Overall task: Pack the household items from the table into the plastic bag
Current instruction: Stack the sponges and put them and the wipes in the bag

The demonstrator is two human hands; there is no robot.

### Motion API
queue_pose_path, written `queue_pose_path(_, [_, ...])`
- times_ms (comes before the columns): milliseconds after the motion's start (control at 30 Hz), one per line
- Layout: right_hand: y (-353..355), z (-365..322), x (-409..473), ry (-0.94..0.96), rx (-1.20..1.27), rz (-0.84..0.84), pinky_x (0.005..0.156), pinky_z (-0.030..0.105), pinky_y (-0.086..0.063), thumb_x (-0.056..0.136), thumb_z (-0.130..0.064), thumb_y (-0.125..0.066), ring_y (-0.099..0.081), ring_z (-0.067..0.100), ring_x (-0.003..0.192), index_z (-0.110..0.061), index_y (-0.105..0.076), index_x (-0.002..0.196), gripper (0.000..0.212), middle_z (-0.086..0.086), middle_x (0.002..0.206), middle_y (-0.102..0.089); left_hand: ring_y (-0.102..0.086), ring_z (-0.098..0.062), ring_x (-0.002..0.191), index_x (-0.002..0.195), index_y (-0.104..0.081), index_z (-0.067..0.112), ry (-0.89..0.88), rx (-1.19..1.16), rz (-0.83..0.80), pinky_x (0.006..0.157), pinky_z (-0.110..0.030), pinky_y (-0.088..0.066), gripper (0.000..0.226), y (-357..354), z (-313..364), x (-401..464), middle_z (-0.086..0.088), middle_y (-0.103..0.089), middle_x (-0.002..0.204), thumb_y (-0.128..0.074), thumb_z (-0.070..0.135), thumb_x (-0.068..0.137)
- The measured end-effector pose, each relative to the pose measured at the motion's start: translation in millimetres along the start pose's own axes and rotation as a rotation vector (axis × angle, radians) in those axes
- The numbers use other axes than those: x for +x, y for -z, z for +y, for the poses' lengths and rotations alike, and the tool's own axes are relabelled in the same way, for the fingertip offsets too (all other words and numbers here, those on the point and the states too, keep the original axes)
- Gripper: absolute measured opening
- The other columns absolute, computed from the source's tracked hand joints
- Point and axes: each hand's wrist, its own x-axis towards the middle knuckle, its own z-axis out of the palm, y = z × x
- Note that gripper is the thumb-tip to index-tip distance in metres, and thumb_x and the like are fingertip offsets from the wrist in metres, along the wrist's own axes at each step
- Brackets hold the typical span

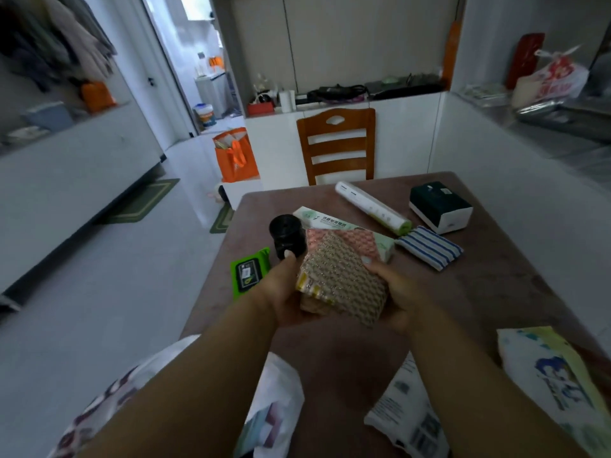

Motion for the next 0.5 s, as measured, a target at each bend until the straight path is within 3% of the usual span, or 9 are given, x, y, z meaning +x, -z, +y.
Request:
queue_pose_path(67, [-11, 10, -9, 0.016, 0.004, -0.036, 0.098, 0.051, -0.047, 0.062, -0.033, -0.075, -0.063, 0.035, 0.11, -0.008, -0.065, 0.117, 0.061, 0.017, 0.118, -0.068, -0.059, -0.04, 0.112, 0.128, -0.058, 0.01, -0.015, 0.072, 0.038, 0.077, -0.038, -0.051, 0.086, 13, -2, -19, -0.011, -0.074, 0.101, -0.013, 0.072, 0.088])
queue_pose_path(167, [-29, 28, -21, 0.009, -0.004, -0.115, 0.101, 0.049, -0.046, 0.064, -0.036, -0.073, -0.064, 0.033, 0.111, -0.009, -0.064, 0.119, 0.062, 0.016, 0.119, -0.069, -0.063, -0.033, 0.11, 0.114, -0.068, 0.011, -0.029, 0.162, 0.079, 0.096, -0.047, -0.049, 0.073, 37, -9, -47, -0.015, -0.072, 0.111, -0.029, 0.068, 0.09])
queue_pose_path(233, [-43, 39, -30, -0.005, 0.002, -0.176, 0.088, 0.042, -0.054, 0.071, -0.034, -0.067, -0.07, 0.029, 0.098, -0.009, -0.066, 0.115, 0.051, 0.014, 0.107, -0.074, -0.061, -0.033, 0.114, 0.118, -0.064, 0.007, -0.009, 0.229, 0.118, 0.104, -0.05, -0.043, 0.068, 57, -15, -66, -0.016, -0.067, 0.121, -0.03, 0.062, 0.093])
queue_pose_path(333, [-62, 52, -48, -0.069, 0.019, -0.294, 0.069, 0.035, -0.061, 0.08, -0.034, -0.06, -0.075, 0.025, 0.08, -0.01, -0.068, 0.106, 0.036, 0.013, 0.095, -0.076, -0.061, -0.034, 0.107, 0.104, -0.065, 0.009, 0.023, 0.383, 0.207, 0.098, -0.045, -0.046, 0.061, 86, -19, -100, -0.018, -0.066, 0.115, -0.026, 0.055, 0.096])
queue_pose_path(500, [-87, 90, -65, -0.221, -0.073, -0.367, 0.056, 0.034, -0.06, 0.069, -0.035, -0.061, -0.074, 0.027, 0.067, -0.007, -0.074, 0.091, 0.038, 0.016, 0.083, -0.076, -0.049, -0.044, 0.124, 0.135, -0.049, 0.008, 0.176, 0.58, 0.331, 0.11, -0.054, -0.033, 0.091, 137, -19, -149, -0.027, -0.051, 0.135, -0.01, 0.074, 0.085])
